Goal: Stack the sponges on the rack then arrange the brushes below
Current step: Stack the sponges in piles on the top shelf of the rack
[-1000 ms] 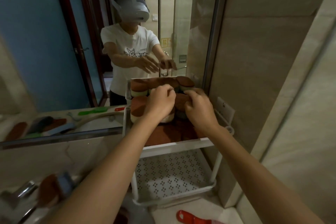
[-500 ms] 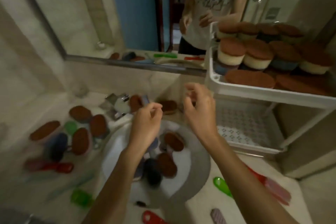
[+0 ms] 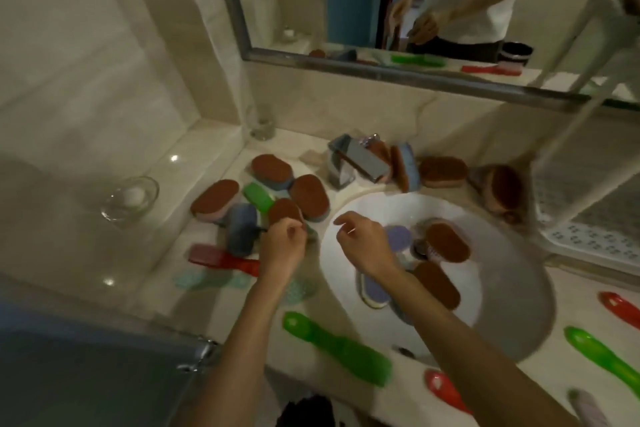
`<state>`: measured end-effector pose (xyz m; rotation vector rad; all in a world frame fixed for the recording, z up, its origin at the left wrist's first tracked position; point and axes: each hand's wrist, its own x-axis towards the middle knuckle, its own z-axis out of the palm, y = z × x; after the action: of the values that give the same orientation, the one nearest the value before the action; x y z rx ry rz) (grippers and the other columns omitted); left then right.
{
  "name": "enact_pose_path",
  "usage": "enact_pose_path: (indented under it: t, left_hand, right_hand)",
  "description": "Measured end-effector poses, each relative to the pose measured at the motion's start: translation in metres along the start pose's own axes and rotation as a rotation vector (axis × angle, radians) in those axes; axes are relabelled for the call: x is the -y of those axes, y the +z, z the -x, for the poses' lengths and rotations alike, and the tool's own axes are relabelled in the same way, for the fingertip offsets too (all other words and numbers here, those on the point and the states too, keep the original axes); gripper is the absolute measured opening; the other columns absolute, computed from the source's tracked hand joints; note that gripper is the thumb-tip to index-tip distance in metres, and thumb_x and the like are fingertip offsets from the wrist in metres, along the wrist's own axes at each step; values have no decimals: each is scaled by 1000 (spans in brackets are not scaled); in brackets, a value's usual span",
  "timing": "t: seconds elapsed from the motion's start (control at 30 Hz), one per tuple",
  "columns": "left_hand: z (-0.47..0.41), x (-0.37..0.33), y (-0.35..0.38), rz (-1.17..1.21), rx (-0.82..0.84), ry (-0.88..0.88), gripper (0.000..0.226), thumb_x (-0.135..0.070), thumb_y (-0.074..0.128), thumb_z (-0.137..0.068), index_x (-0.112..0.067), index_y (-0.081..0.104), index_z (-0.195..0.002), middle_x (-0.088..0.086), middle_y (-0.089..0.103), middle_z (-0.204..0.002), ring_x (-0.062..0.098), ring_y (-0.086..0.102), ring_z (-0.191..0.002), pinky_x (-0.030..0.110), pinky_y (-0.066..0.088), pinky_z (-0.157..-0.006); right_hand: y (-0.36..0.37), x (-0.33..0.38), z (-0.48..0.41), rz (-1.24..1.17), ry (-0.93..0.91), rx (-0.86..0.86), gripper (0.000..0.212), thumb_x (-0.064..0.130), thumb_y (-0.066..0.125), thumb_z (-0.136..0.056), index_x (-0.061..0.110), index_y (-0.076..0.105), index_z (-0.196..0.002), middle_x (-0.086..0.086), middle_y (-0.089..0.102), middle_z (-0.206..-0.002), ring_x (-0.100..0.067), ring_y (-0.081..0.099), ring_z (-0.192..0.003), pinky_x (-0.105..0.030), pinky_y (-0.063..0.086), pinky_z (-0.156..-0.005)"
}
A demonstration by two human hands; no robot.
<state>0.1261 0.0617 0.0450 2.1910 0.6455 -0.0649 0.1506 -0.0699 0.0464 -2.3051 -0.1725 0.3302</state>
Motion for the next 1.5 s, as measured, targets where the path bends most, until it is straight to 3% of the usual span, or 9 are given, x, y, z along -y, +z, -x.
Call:
enact_pose_path:
  t: [0.2, 0.37, 0.53, 0.63, 0.77, 0.83, 0.93, 1.23, 1.5]
  left_hand:
    - [-53, 66, -52, 21, -105, -80, 13, -3, 42, -92, -2, 55, -92, 13, 58, -83, 25, 53, -88, 31, 32, -69]
    - [-93, 96, -65, 53, -80, -146, 27, -9, 45, -93, 14, 59, -96, 32, 62, -102, 38, 59, -97, 35, 33, -66]
    - [-114, 113, -64, 12, 70, -119, 37, -17, 60, -88, -3, 50, -55, 32, 62, -84, 36, 61, -86, 33, 33, -63]
    - [-121, 113, -60, 75, 93, -158, 27, -23, 69, -81, -7, 55, -65, 15, 61, -81, 27, 60, -86, 27, 37, -68]
    - [-125, 114, -49, 105, 169, -181, 37, -28, 72, -77, -16, 42, -58, 4, 50, -66, 30, 62, -87, 25, 35, -60]
    - [-126, 114, -45, 97, 180, -181, 33, -30, 73, -76, -13, 46, -67, 3, 52, -69, 27, 61, -84, 25, 35, -54]
    - [-128, 114, -44, 128, 158, -197, 29, -27, 74, -74, -11, 52, -83, 4, 57, -85, 22, 55, -83, 25, 41, -67]
    - [-126, 108, -58, 250, 41, -195, 37, -22, 76, -73, -10, 46, -91, 8, 54, -95, 24, 56, -92, 38, 49, -80]
    - [-117, 108, -73, 199, -11, -116, 37, -23, 73, -77, -14, 43, -97, 1, 47, -102, 16, 46, -92, 28, 37, -73]
  right_hand:
    - [76, 24, -30, 93, 127, 115, 39, 20, 51, -93, 7, 46, -129, -16, 56, -128, -32, 54, -116, -36, 43, -93]
    - [105, 33, -50, 189, 216, 73, 54, 24, 59, -87, 10, 34, -133, -18, 43, -132, -36, 48, -118, -41, 43, -95]
    - [120, 45, -70, 292, 211, 105, 62, 29, 62, -86, 11, 29, -135, -16, 35, -138, -35, 39, -125, -41, 43, -93]
    - [129, 47, -77, 340, 216, 131, 65, 32, 62, -85, 10, 28, -137, -15, 33, -139, -34, 37, -127, -43, 41, -97]
    - [138, 49, -84, 407, 210, 117, 71, 34, 65, -82, 11, 27, -137, -14, 36, -136, -33, 37, -127, -44, 39, -98]
    - [140, 49, -87, 429, 219, 121, 73, 33, 66, -82, 10, 25, -137, -15, 38, -135, -33, 38, -126, -43, 39, -98]
    - [140, 50, -89, 388, 244, 115, 77, 31, 67, -82, 8, 21, -139, -17, 39, -135, -34, 42, -125, -43, 40, -99]
    - [151, 51, -89, 471, 215, 75, 93, 39, 68, -79, 9, 10, -146, -17, 33, -137, -36, 37, -127, -43, 36, -101]
    - [152, 57, -86, 315, 244, 42, 92, 45, 66, -79, 12, 10, -145, -19, 32, -136, -38, 39, -124, -48, 42, -100]
